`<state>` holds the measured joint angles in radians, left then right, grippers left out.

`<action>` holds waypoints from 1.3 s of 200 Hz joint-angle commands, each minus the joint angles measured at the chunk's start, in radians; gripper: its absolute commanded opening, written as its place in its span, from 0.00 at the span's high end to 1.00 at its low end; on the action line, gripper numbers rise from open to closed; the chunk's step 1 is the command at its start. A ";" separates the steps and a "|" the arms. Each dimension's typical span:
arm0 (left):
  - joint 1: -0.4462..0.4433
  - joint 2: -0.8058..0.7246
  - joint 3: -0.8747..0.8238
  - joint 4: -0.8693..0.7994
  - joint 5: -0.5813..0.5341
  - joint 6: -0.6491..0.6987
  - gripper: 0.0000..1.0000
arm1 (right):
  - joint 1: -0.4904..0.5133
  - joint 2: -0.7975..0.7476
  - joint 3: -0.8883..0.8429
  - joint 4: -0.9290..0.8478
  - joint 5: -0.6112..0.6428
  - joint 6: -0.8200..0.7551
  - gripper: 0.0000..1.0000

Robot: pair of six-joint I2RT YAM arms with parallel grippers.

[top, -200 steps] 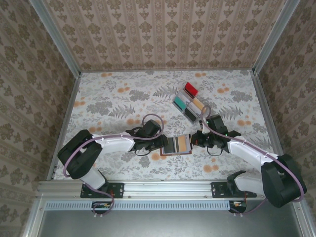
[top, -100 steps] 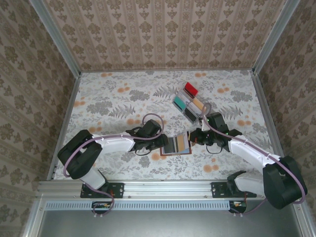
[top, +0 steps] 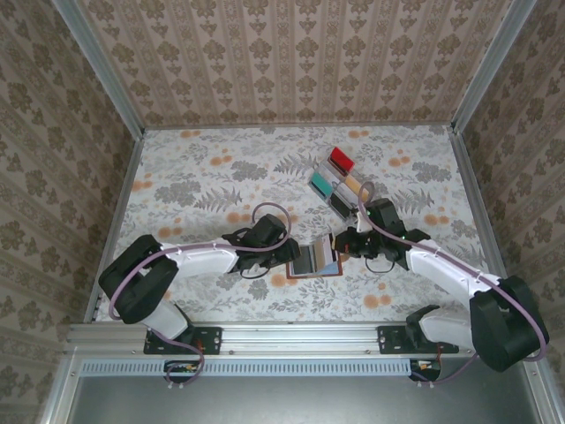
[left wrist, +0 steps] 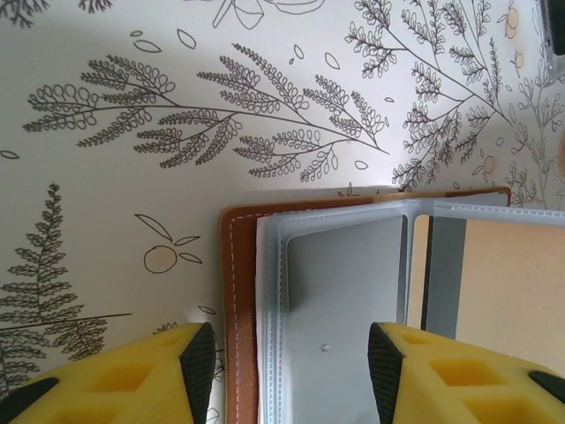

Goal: Put the credit cards into the card holder
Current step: Flip over the card slot in the card holder.

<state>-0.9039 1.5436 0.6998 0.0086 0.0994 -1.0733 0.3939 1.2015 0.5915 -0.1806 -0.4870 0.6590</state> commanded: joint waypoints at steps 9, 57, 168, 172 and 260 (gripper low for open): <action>-0.010 -0.021 -0.011 0.012 -0.022 -0.010 0.48 | 0.024 0.018 0.048 0.023 -0.029 0.010 1.00; -0.010 -0.031 -0.016 0.010 -0.035 -0.014 0.48 | 0.055 0.057 0.070 0.033 -0.018 0.023 1.00; -0.010 -0.069 -0.027 0.006 -0.062 -0.021 0.44 | 0.068 0.092 0.085 0.027 -0.014 0.022 1.00; -0.010 -0.072 -0.029 0.005 -0.066 -0.022 0.43 | 0.068 0.093 0.086 0.025 -0.010 0.022 1.00; -0.010 -0.102 -0.020 -0.012 -0.092 -0.009 0.36 | 0.069 0.104 0.086 0.024 -0.017 0.016 1.00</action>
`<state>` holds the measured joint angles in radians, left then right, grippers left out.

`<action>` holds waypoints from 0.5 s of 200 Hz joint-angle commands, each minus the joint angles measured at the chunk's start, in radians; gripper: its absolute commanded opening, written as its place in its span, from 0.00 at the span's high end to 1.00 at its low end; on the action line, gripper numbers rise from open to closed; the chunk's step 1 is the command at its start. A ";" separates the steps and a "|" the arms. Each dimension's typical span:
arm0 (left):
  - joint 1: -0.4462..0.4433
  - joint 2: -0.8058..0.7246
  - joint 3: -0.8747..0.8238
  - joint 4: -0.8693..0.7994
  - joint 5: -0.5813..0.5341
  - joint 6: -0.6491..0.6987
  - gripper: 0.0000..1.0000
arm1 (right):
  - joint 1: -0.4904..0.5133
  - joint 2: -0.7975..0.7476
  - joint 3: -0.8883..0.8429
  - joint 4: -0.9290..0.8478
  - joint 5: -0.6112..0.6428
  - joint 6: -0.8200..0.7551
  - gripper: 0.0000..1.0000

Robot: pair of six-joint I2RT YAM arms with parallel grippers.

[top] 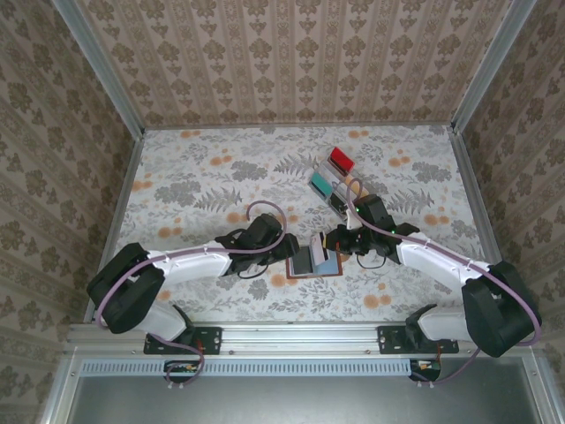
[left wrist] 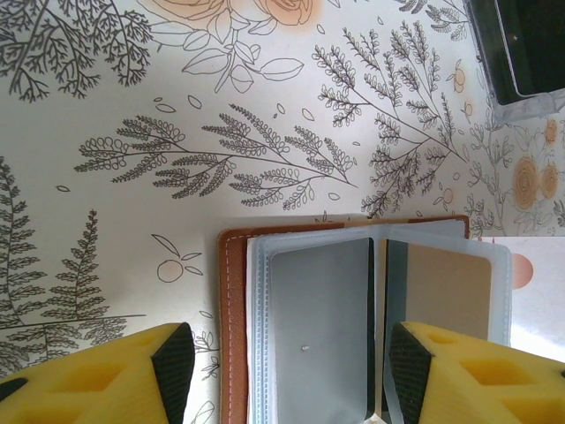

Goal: Put the credit cards into the card holder
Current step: Flip over the card slot in the card holder.

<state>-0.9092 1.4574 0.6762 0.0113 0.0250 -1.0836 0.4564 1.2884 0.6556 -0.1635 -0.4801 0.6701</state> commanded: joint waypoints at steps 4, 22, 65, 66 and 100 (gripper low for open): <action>-0.005 -0.014 0.004 -0.015 -0.017 0.003 0.36 | 0.006 0.022 0.025 0.002 -0.025 0.007 1.00; -0.005 -0.011 0.006 -0.013 -0.018 0.001 0.36 | 0.007 0.049 0.038 -0.007 -0.038 0.001 1.00; -0.005 -0.010 0.010 -0.014 -0.014 0.004 0.35 | 0.007 0.045 0.045 -0.037 0.005 -0.011 1.00; -0.005 -0.010 0.010 -0.013 -0.013 0.003 0.35 | 0.007 0.045 0.045 -0.038 0.007 -0.012 1.00; -0.005 -0.015 0.008 -0.022 -0.017 0.002 0.35 | 0.007 0.003 0.048 -0.114 0.106 -0.038 1.00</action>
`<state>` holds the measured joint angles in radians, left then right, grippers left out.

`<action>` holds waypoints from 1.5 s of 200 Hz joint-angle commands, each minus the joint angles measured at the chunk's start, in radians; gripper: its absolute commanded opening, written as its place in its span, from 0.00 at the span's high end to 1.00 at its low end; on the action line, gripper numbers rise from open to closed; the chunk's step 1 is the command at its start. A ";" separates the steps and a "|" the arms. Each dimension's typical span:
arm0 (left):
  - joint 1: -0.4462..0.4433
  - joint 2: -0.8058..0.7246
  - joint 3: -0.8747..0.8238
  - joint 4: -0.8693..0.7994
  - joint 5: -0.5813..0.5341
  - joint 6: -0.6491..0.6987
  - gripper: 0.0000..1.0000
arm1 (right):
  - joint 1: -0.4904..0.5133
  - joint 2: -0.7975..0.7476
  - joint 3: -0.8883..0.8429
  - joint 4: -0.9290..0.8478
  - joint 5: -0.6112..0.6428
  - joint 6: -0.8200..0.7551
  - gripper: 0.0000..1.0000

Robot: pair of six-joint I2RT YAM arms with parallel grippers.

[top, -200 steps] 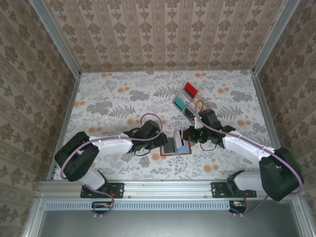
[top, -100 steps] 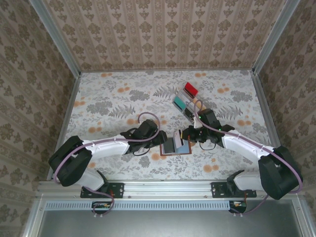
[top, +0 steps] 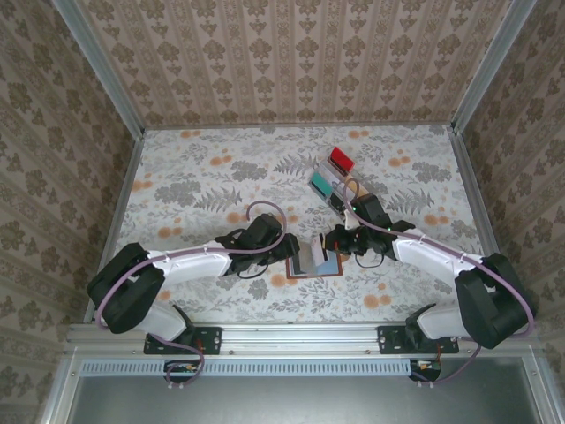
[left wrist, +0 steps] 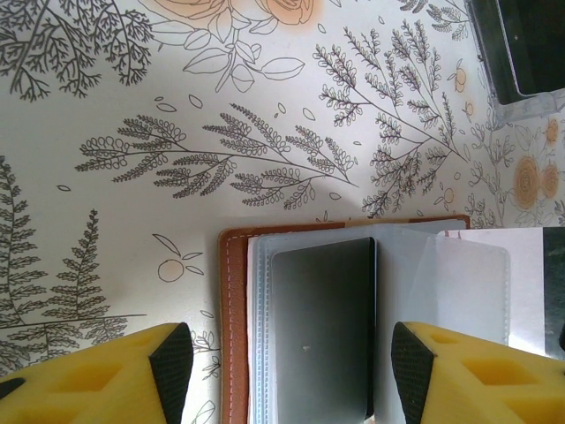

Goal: Put the credit cards into the card holder
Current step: Flip over the card slot in the card holder, then insert the credit card into the card slot.

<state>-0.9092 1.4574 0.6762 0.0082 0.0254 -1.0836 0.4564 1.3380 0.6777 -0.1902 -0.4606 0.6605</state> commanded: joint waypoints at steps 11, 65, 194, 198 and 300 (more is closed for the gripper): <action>-0.004 -0.021 0.005 -0.025 -0.025 0.003 0.35 | 0.005 -0.073 0.036 -0.151 0.164 -0.038 1.00; -0.004 -0.019 -0.009 -0.025 -0.020 0.000 0.35 | -0.057 -0.310 0.014 -0.224 0.277 -0.102 1.00; -0.008 0.092 0.029 -0.035 0.036 0.001 0.49 | 0.002 -0.017 -0.212 0.325 -0.044 0.090 1.00; -0.009 0.092 0.029 -0.035 0.035 -0.001 0.49 | 0.002 -0.011 -0.217 0.334 -0.042 0.090 1.00; -0.020 0.155 0.037 -0.037 0.043 0.005 0.66 | 0.004 0.145 -0.220 0.472 -0.111 0.144 1.00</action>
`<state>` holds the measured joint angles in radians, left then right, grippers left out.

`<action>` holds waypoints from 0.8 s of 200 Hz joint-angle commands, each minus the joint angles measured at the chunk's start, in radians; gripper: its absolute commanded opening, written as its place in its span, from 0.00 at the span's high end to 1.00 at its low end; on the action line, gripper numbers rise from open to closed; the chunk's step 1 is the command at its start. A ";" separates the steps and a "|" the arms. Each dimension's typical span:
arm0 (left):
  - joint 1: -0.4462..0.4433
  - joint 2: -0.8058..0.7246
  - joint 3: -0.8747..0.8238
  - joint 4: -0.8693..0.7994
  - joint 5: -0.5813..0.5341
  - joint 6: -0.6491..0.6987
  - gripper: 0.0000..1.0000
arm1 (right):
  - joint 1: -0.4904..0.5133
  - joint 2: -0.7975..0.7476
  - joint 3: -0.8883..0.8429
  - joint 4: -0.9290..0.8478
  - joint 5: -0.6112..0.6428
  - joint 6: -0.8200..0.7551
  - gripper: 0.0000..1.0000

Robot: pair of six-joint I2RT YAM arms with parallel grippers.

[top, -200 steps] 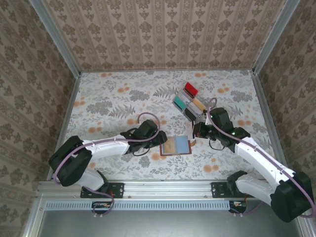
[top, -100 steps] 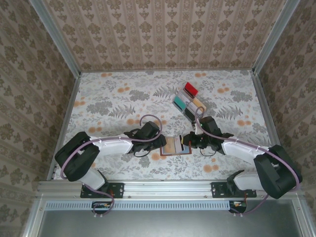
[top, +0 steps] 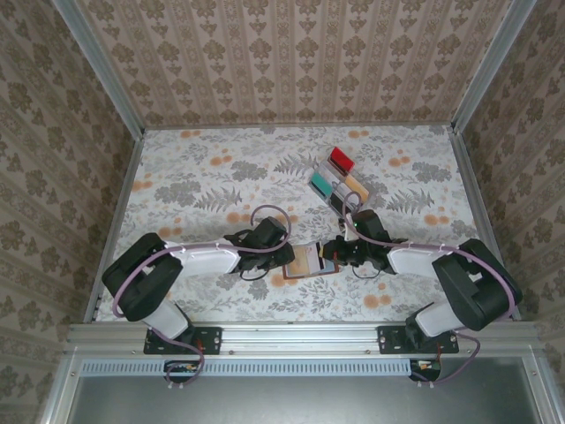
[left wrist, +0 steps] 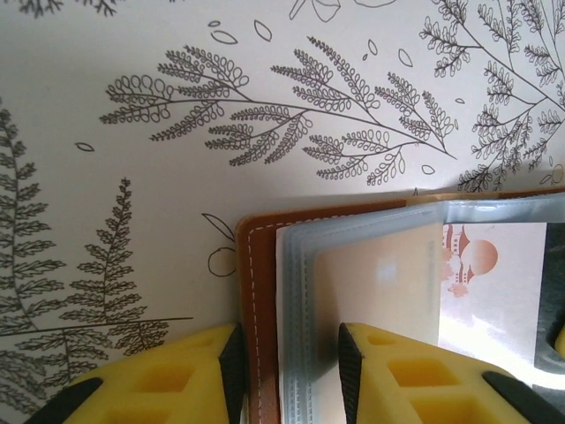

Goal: Put the credit cards into the card holder
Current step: Insert the credit card into the card slot.

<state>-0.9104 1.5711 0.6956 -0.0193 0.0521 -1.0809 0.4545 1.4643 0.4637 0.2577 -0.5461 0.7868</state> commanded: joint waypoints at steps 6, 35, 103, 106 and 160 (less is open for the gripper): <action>-0.018 0.043 0.017 -0.012 0.016 0.003 0.66 | 0.006 0.011 -0.006 0.021 -0.026 0.021 1.00; -0.019 0.052 0.024 -0.024 0.008 0.003 0.67 | 0.006 -0.061 0.007 -0.043 0.016 0.006 1.00; -0.025 0.064 0.036 -0.028 0.005 0.008 0.67 | 0.007 -0.033 0.015 -0.005 -0.027 0.006 1.00; -0.025 0.064 0.035 -0.028 0.005 0.009 0.67 | 0.008 -0.026 0.015 0.000 -0.027 0.008 1.00; -0.027 0.065 0.042 -0.030 0.002 0.009 0.67 | 0.017 0.092 0.010 0.062 -0.042 0.019 1.00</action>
<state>-0.9222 1.5970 0.7250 -0.0307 0.0368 -1.0798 0.4572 1.4998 0.4656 0.2905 -0.5625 0.7933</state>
